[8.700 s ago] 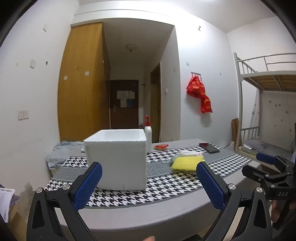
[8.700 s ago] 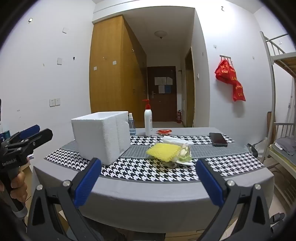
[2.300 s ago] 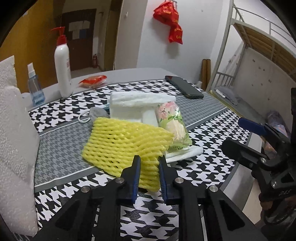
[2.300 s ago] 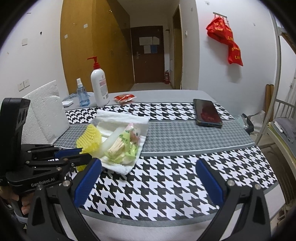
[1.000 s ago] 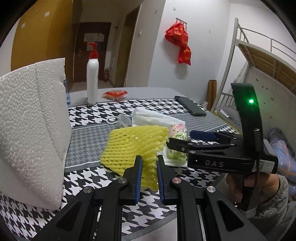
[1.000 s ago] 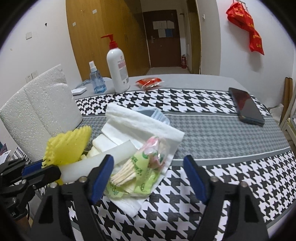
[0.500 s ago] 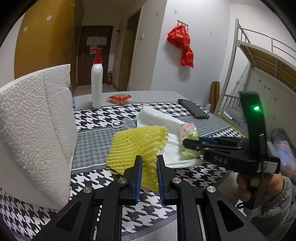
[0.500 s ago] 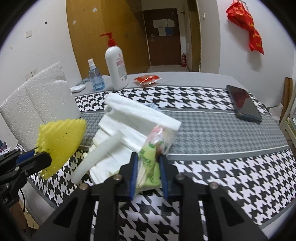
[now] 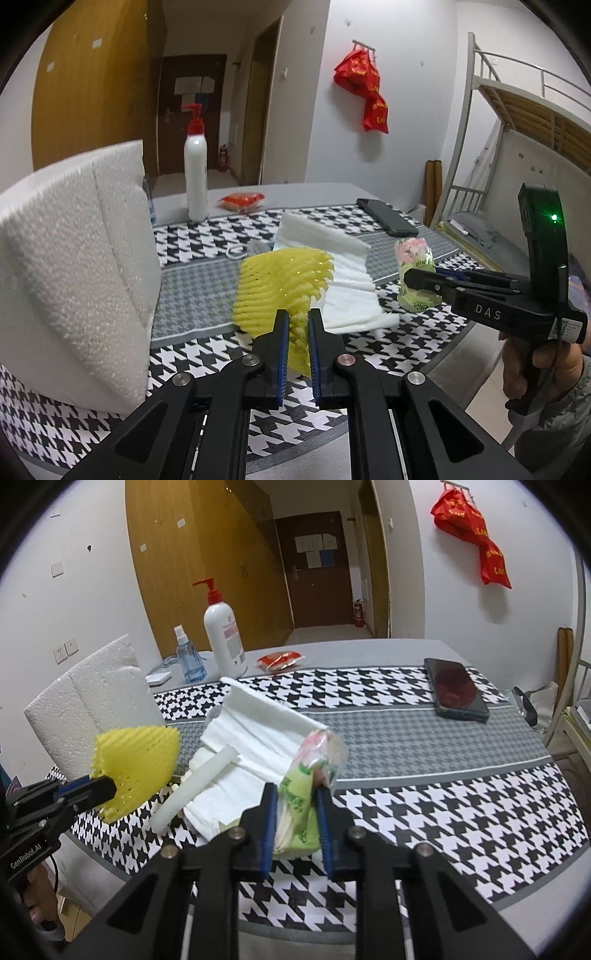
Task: Organize soft objects
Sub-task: 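Grasp the clear plastic bag with the right gripper while the left lifts the yellow net, then carry the bag and the yellow net toward the white foam box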
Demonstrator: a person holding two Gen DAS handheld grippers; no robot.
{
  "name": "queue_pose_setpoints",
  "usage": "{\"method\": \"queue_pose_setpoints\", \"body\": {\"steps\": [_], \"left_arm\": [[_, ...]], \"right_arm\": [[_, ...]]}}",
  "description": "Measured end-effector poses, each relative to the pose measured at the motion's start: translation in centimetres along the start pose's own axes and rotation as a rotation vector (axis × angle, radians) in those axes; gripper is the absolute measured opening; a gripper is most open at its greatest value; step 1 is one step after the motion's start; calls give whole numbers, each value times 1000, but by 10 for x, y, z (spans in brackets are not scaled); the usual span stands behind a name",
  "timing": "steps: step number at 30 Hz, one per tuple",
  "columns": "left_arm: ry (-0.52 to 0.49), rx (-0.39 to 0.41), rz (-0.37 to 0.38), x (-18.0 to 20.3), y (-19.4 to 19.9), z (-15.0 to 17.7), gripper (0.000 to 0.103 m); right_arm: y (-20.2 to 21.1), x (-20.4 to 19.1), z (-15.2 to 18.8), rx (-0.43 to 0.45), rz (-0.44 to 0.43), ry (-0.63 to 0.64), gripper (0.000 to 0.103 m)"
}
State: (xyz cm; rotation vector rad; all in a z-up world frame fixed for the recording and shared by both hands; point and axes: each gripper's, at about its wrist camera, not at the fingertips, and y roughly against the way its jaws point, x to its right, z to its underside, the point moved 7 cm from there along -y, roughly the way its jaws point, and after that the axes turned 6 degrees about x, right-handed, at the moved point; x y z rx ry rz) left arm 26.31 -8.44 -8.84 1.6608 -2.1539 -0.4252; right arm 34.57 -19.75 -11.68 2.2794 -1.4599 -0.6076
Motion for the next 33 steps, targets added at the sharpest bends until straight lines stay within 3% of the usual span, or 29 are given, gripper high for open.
{"method": "queue_pose_setpoints", "body": {"steps": [19, 33], "left_arm": [[-96, 127, -1, 14, 43, -37, 11], [-140, 255, -24, 2, 87, -64, 11]], "right_arm": [[65, -8, -16, 163, 21, -13, 25], [111, -44, -36, 301, 22, 17, 25]]}}
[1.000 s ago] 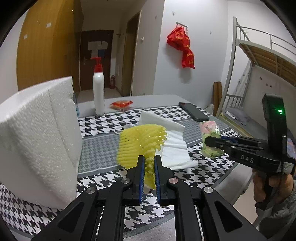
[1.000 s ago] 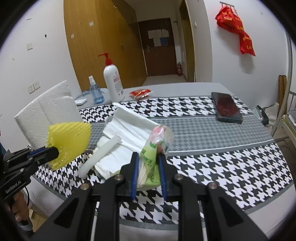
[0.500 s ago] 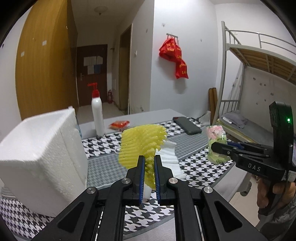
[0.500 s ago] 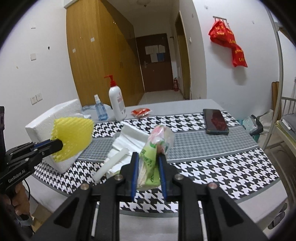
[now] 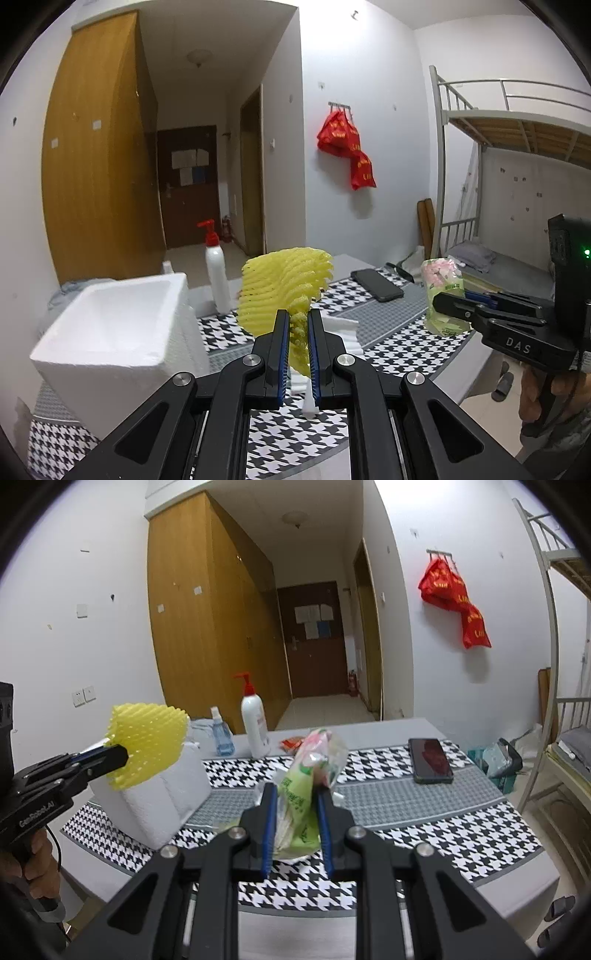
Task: Organize soft objects
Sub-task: 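Carry the bag and the yellow net toward the white foam box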
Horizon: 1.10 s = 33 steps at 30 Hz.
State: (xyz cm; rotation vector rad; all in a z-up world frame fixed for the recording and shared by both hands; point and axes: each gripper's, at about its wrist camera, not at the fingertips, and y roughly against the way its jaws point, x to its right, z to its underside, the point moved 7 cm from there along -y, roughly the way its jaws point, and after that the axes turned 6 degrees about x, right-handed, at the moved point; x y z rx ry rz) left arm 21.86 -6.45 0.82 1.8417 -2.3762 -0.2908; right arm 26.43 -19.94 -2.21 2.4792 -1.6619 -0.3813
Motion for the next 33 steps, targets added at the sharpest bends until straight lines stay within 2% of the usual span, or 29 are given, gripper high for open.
{"method": "queue_pose_setpoints", "body": {"steps": [18, 33], "left_arm": [[-6, 118, -69, -30, 47, -21, 11], [18, 156, -197, -66, 71, -25, 11]], "right_arm": [[19, -42, -25, 88, -39, 44, 25], [6, -87, -38, 111, -143, 99, 25]]}}
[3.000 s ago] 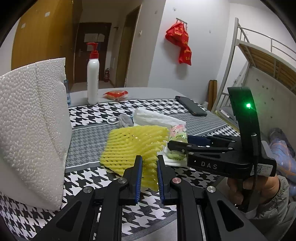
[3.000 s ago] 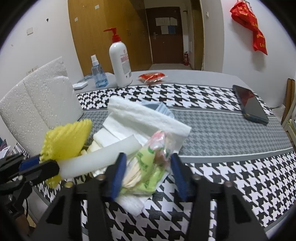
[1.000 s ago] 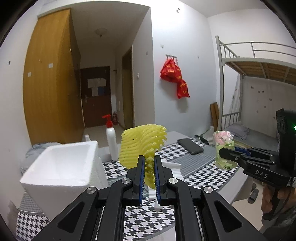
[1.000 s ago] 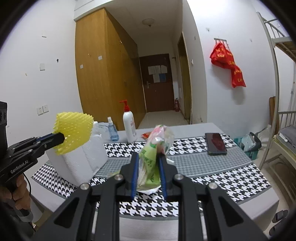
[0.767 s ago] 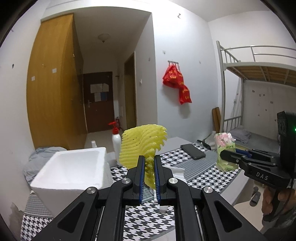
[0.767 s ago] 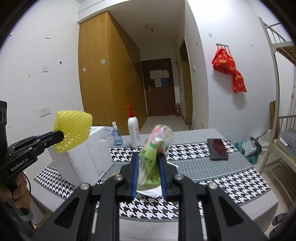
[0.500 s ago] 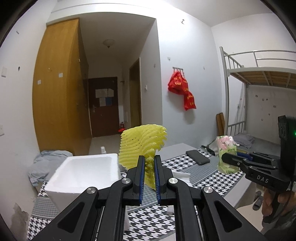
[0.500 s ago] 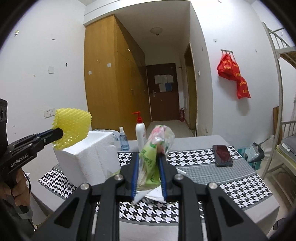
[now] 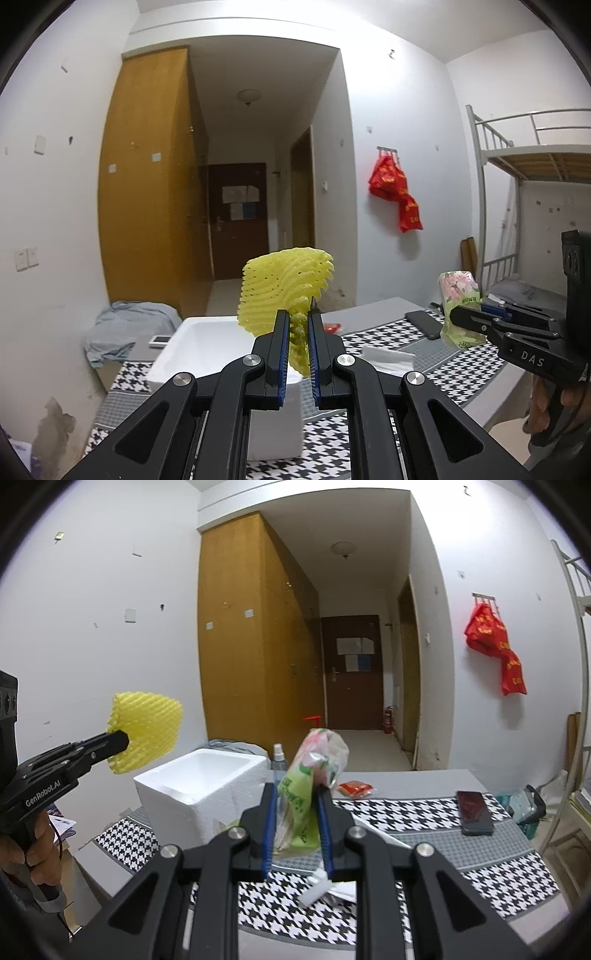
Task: Organize soft objects
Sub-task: 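Carry the bag and the yellow net toward the white foam box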
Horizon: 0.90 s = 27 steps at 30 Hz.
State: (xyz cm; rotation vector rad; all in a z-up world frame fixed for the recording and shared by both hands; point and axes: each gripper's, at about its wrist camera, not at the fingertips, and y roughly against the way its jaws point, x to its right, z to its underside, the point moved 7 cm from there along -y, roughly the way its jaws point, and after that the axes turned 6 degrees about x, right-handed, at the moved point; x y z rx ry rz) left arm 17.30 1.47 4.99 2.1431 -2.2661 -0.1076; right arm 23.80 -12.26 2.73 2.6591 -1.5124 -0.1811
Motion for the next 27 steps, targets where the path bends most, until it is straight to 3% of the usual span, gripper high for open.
{"method": "queue_pose_setpoints", "body": {"steps": [20, 27], "left_arm": [[52, -54, -258, -87, 26, 25, 11], [71, -80, -296, -106, 28, 38, 11]], "right_arm": [[-67, -72, -5, -46, -214, 56, 25], [-86, -94, -10, -57, -255, 66, 25]]}}
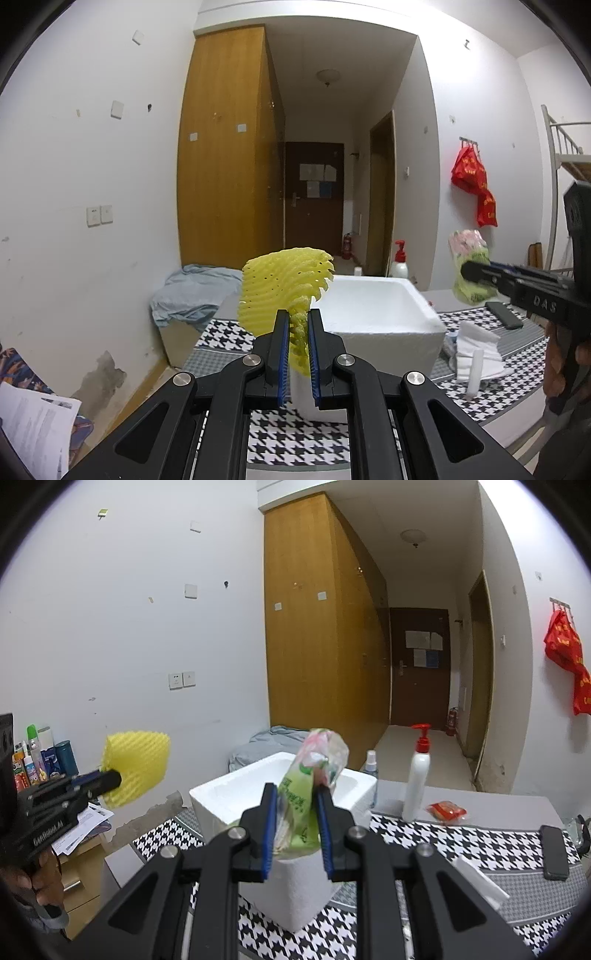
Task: Organize soft objects
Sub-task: 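Carry the bag and the yellow net toward the white foam box, then open the right gripper over the foam box to drop the bag inside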
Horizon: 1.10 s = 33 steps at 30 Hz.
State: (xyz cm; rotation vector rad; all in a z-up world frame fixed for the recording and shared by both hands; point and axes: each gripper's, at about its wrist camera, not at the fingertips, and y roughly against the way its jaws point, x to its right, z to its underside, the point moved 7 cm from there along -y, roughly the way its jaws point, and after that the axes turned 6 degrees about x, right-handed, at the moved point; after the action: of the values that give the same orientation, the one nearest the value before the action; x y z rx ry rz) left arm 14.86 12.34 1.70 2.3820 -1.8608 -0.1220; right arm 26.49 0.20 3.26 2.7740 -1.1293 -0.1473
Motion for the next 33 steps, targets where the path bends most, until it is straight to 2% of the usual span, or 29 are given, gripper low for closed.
{"method": "queue_pose_setpoints", "body": {"steps": [10, 28, 29, 30, 31, 33], "left_arm": [[4, -36, -2, -10, -11, 16, 11], [41, -66, -17, -35, -30, 24, 11], [43, -67, -20, -35, -31, 25, 11], [45, -70, -22, -36, -32, 25, 11], [46, -72, -23, -36, -32, 26, 11], [49, -74, -27, -38, -34, 27, 11]], "right_arm": [[-35, -19, 0, -45, -41, 0, 25], [-89, -24, 7, -150, -38, -3, 26], [-92, -24, 8, -157, -37, -6, 28], [-95, -24, 10, -168, -37, -3, 40], [-97, -24, 10, -171, -38, -2, 60], [-96, -25, 9, -155, -37, -6, 81]]}}
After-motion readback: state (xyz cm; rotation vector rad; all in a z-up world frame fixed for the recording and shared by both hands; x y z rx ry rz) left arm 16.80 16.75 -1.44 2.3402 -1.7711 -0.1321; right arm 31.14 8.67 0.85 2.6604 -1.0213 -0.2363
